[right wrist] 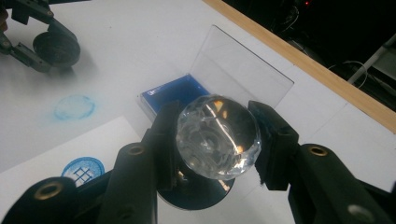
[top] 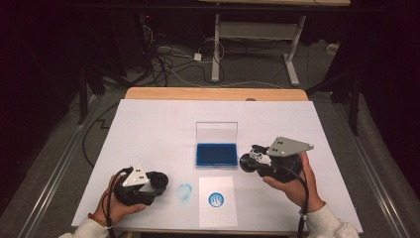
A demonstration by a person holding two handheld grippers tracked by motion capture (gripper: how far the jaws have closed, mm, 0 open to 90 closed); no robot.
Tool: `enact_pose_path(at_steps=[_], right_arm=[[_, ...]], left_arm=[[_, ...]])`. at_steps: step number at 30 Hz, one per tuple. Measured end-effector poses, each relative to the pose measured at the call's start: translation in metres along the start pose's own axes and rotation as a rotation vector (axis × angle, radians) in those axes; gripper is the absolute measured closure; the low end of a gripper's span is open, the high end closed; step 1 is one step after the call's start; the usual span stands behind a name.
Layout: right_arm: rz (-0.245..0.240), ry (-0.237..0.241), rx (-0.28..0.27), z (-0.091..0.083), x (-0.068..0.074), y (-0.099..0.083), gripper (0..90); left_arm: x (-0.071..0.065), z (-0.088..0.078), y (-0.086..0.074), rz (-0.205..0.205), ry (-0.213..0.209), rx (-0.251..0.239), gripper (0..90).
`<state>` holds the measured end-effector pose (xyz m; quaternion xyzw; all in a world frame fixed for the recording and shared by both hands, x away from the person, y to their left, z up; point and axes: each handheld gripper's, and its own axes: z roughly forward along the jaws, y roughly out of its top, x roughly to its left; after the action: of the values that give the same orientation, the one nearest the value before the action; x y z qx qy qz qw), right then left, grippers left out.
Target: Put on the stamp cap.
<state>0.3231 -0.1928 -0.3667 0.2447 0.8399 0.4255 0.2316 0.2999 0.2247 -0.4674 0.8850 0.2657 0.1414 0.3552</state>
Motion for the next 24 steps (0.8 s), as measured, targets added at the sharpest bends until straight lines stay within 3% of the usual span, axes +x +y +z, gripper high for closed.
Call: enact_pose_path(at_steps=[10,18,24], right_arm=[[0.015,-0.021,-0.029,-0.005,-0.004,0.002,57.3],[0.016,-0.037,-0.052,-0.011,-0.005,0.002,57.3],[0.032,-0.043,-0.066,-0.012,-0.006,0.003,57.3]], left_arm=[[0.001,-0.002,-0.001,-0.017,0.015,-0.005,36.8],[0.006,-0.004,0.01,-0.024,0.034,-0.06,36.8],[0.008,-0.001,0.021,-0.016,0.025,-0.087,36.9]])
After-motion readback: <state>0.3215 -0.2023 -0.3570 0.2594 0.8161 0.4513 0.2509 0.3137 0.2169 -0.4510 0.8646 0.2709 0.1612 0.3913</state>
